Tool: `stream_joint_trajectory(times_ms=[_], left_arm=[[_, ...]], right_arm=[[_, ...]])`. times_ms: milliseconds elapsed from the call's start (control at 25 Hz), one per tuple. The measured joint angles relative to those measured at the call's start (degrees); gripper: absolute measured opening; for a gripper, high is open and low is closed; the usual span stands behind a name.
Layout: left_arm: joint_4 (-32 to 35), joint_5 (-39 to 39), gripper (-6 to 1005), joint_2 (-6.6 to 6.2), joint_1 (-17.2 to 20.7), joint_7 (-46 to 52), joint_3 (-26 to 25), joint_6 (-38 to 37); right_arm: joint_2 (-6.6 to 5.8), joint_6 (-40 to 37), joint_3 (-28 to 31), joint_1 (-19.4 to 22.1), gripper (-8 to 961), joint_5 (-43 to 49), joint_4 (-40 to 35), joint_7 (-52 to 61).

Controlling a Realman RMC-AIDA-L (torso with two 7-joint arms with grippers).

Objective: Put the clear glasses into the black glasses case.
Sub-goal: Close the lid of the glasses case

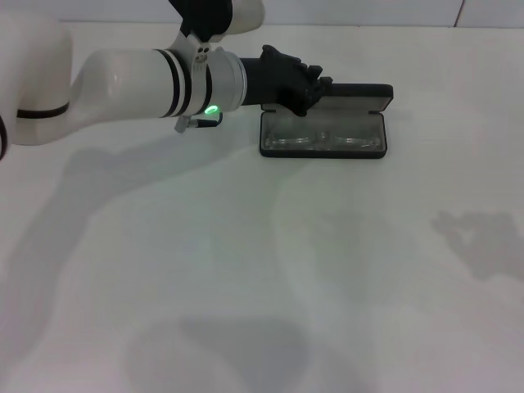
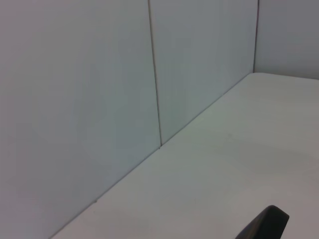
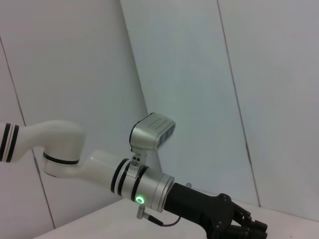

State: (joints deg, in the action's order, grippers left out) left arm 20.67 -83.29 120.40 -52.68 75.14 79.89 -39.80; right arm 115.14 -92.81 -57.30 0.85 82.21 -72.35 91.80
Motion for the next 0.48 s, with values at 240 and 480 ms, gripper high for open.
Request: stream_joint_trajectory(times_ms=[240,480], left_arm=[[-0.7,0.0,185,0.01,-0.1,0.0,0.3,-0.4],[-0.5,0.5,185,0.08,0.4,0.0,2.5,-0.6]], right_arm=[[0.0,0.0,0.0,-0.1,125,0.0,0.2,-0.2],[0.0,0.0,0.0,-0.1,126,0.0,0.3,-0.2]])
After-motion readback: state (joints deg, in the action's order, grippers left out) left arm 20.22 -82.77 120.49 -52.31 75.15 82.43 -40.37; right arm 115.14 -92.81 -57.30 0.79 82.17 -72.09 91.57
